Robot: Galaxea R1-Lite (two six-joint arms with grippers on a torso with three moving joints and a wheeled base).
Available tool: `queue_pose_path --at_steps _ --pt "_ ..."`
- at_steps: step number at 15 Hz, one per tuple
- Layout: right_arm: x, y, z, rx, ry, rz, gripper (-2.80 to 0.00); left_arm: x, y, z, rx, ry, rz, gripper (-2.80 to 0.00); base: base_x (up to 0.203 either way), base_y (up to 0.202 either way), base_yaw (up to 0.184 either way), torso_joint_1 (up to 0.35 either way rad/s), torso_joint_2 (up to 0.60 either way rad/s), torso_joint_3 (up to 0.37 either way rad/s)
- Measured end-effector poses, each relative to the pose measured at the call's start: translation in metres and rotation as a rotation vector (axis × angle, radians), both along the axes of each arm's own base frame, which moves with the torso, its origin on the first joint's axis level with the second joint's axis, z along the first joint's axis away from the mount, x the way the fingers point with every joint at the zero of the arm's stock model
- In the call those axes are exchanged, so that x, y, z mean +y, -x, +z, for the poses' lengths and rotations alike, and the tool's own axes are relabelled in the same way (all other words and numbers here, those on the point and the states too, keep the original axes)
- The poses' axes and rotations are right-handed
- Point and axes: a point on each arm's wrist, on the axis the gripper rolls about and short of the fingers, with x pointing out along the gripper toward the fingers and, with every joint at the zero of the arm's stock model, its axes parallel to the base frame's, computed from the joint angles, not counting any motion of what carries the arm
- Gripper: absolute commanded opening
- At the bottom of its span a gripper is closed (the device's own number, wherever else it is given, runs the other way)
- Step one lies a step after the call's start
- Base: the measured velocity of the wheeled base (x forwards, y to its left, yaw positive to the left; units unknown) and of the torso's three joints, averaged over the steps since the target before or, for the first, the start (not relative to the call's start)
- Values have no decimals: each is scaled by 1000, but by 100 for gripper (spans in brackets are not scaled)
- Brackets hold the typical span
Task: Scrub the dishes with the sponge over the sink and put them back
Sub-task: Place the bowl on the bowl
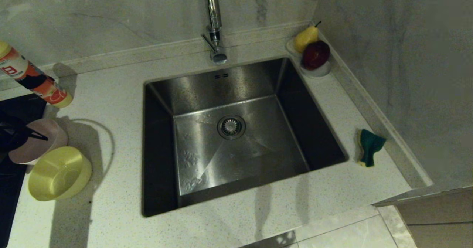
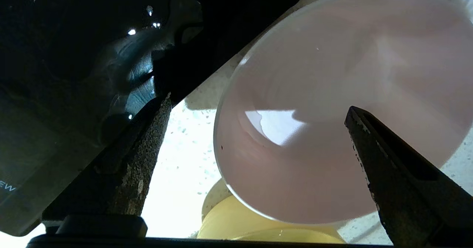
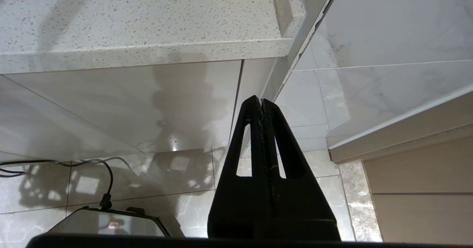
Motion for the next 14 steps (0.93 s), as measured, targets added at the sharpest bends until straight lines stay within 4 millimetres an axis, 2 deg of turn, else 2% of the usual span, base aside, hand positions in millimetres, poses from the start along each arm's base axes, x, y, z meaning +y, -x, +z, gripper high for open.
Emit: queue_pose_path --at_steps 8,9,14 --pt "0 0 0 0 0 0 -280 6 -7 0 -34 -26 10 0 0 0 0 0 0 0" --pt "0 0 0 0 0 0 -280 7 -8 1 -38 -27 13 -280 0 0 0 0 0 0" --pt "0 0 0 0 0 0 -280 10 -10 -3 -31 -25 16 -280 0 0 0 0 0 0"
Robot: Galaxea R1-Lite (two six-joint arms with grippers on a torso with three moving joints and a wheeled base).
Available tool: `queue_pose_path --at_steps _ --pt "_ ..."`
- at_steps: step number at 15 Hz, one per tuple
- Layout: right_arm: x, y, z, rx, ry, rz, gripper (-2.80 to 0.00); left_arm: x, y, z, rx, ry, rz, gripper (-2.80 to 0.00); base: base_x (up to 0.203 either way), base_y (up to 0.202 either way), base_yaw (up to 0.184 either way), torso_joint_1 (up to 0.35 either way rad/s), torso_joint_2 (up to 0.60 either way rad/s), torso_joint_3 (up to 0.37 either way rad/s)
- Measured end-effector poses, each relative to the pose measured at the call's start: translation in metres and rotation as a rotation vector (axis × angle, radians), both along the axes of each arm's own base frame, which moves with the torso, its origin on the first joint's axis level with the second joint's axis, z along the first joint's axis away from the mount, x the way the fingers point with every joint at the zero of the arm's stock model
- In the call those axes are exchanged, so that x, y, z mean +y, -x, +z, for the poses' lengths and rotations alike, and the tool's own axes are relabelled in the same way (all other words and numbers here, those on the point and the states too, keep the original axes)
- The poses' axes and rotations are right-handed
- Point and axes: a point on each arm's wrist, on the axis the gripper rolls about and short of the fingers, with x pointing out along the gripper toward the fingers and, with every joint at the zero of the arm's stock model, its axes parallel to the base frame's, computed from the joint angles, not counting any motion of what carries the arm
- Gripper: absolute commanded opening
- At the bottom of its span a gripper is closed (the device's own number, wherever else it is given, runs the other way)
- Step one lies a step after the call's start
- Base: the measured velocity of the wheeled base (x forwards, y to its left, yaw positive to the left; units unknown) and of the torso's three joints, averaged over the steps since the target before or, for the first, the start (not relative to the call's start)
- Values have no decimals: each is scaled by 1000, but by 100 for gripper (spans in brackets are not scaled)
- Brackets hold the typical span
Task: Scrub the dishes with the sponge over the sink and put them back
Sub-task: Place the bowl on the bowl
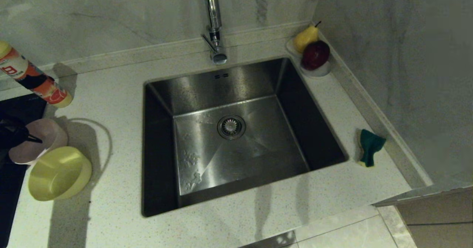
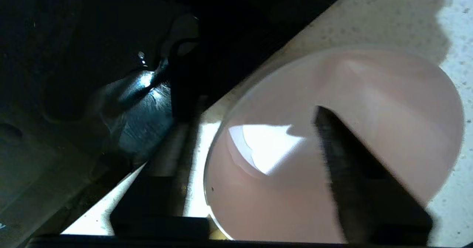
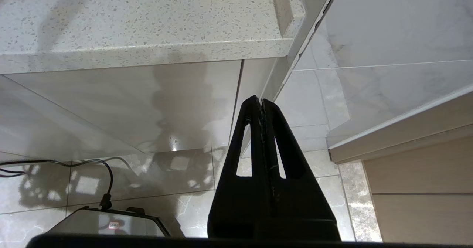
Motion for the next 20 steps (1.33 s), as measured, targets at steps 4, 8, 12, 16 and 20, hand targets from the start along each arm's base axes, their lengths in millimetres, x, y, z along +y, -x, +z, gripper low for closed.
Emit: queue_pose_path --at_steps 4,8,12,16,20 --pt "0 0 0 0 0 0 -280 5 -1 0 -3 -5 8 -280 0 0 0 0 0 0" --pt "0 0 0 0 0 0 -280 21 1 9 -32 -27 52 -280 0 0 0 0 0 0" --pt "0 0 0 0 0 0 -280 34 8 25 -71 -59 90 -280 0 0 0 0 0 0" --pt "0 0 0 0 0 0 -280 28 22 40 -73 -29 79 -280 0 0 0 0 0 0" --pt "0 0 0 0 0 0 -280 6 42 55 -82 57 6 -280 0 0 0 0 0 0"
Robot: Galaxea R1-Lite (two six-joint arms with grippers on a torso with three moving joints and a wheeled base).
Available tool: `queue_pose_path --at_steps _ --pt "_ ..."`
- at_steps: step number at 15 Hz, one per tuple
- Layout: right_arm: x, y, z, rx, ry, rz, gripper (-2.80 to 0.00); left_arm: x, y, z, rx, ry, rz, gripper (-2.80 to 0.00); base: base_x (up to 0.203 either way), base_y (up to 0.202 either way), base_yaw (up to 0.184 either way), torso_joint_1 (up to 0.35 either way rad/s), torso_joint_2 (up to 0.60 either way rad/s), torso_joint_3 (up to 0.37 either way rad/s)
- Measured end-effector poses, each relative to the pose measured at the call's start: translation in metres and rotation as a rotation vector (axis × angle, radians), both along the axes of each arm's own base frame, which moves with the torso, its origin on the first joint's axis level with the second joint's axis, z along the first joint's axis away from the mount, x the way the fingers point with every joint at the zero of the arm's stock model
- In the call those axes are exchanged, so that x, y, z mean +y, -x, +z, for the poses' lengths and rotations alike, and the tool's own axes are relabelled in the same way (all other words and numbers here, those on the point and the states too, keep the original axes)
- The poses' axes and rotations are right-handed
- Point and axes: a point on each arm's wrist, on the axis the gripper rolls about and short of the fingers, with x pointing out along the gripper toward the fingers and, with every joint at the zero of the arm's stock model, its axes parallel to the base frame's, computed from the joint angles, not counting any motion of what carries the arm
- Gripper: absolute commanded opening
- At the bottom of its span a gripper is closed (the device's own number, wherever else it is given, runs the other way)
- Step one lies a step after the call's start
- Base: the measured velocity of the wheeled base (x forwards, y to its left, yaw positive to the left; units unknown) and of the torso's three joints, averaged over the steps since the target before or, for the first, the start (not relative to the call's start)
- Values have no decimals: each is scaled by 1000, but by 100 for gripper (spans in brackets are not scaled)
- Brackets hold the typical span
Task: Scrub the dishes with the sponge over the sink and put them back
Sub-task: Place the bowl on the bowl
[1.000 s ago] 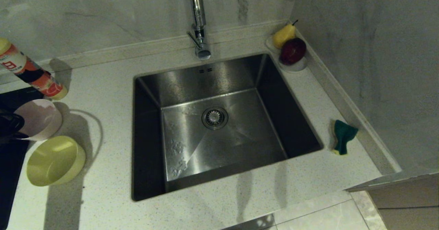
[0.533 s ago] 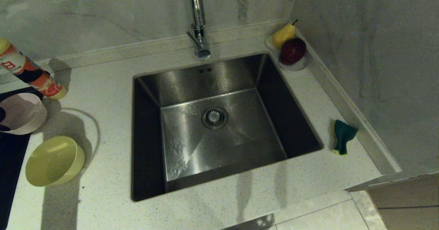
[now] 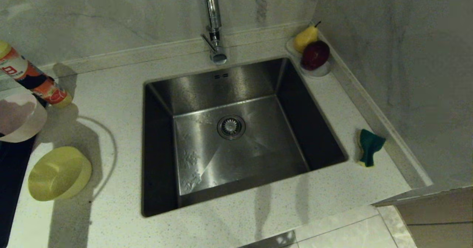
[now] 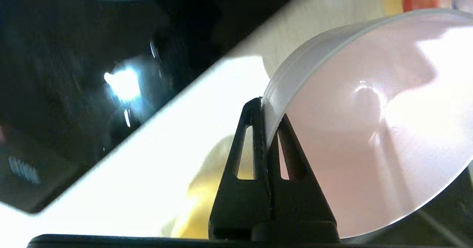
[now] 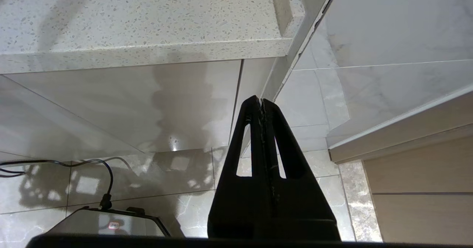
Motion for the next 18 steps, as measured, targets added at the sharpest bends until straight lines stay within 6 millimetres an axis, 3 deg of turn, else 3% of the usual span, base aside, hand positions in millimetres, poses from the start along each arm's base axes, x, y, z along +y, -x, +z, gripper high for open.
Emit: queue_pose_path --at_steps 3,10,18 --pt "0 0 0 0 0 0 -280 -14 13 4 11 2 -40 -280 0 0 0 0 0 0" --pt "0 0 0 0 0 0 -280 -45 43 -13 122 -71 -212 -280 0 0 0 0 0 0" --pt "0 0 0 0 0 0 -280 -71 64 -26 161 -93 -278 -280 0 0 0 0 0 0"
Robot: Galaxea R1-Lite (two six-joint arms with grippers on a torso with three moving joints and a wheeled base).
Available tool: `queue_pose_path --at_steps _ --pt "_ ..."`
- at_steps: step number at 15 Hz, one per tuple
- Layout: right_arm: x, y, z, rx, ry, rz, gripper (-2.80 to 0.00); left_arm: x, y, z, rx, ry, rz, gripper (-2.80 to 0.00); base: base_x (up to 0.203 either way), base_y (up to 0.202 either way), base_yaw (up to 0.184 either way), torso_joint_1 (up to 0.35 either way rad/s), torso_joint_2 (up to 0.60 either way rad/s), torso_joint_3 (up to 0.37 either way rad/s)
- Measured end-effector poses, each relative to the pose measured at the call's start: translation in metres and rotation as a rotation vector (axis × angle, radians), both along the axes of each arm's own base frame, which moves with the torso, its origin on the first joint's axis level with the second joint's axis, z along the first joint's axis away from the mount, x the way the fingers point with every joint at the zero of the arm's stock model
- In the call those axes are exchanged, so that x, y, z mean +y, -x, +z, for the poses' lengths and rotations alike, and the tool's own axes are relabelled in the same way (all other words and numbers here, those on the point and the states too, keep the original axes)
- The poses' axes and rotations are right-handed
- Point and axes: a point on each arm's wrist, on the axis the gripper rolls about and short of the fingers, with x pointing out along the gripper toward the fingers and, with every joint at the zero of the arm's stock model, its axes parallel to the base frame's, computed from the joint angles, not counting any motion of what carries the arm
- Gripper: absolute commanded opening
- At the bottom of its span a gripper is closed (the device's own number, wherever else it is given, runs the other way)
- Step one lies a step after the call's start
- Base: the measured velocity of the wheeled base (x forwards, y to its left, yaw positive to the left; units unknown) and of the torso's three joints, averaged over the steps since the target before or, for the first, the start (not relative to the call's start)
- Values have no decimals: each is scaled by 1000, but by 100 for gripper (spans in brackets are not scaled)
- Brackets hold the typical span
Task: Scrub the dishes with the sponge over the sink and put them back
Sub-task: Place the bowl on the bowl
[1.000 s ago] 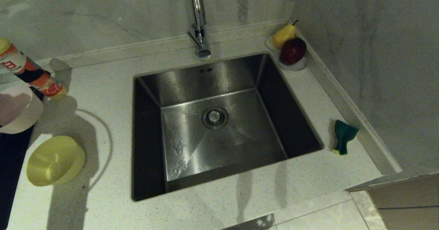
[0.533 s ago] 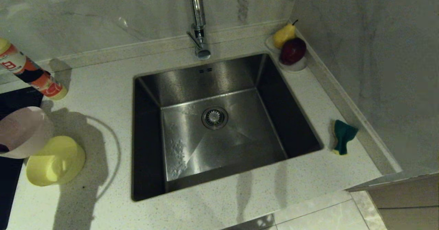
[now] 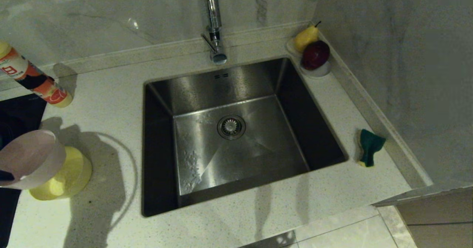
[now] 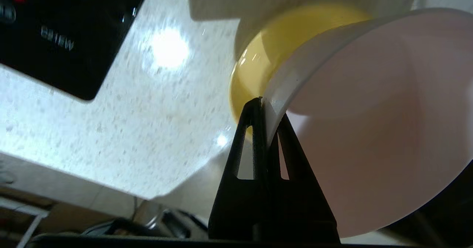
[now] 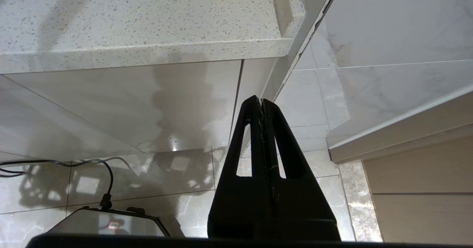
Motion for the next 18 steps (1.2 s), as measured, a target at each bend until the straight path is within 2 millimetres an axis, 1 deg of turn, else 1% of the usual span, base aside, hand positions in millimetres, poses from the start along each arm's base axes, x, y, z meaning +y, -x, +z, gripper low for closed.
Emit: queue_pose_path --at_steps 4,7,11,14,18 --pt "0 0 0 0 0 0 -280 -3 4 -10 30 -9 -16 -280 0 0 0 0 0 0" --pt "0 0 0 0 0 0 -280 1 -1 -14 20 -20 -12 -280 0 0 0 0 0 0" --pt "0 0 0 0 0 -1 -280 11 -10 -30 54 -35 10 -280 0 0 0 0 0 0" --pt "0 0 0 0 0 0 -280 15 -14 -39 51 -35 11 -280 0 0 0 0 0 0" --pt "0 0 0 0 0 0 -280 14 -14 -40 32 -18 10 -280 0 0 0 0 0 0"
